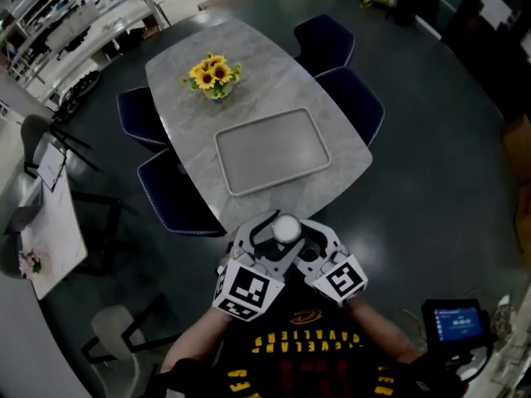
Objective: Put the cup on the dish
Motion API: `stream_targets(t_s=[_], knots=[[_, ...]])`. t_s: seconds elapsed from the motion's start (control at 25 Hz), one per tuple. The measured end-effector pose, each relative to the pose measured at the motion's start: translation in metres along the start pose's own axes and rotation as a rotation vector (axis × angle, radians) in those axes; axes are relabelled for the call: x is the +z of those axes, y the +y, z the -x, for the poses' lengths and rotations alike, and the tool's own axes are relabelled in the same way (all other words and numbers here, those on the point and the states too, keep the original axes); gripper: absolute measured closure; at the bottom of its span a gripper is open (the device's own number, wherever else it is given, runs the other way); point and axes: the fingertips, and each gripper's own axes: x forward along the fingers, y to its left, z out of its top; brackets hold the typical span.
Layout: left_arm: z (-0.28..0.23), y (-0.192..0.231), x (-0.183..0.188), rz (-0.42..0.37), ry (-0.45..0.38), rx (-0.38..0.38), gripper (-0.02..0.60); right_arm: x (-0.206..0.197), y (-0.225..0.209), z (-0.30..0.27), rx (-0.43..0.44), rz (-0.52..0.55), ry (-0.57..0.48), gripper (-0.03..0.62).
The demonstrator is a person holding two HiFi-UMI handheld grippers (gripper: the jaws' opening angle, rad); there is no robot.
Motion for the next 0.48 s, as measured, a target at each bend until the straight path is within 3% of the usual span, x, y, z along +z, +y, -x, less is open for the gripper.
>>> stream_targets(t_s=[0.48], knots=[[-0.081,0.023,0.032,0.070,-0.017,0.174,0.311,0.012,-0.091,0.008,0.153,0.053,0.004,0.384]])
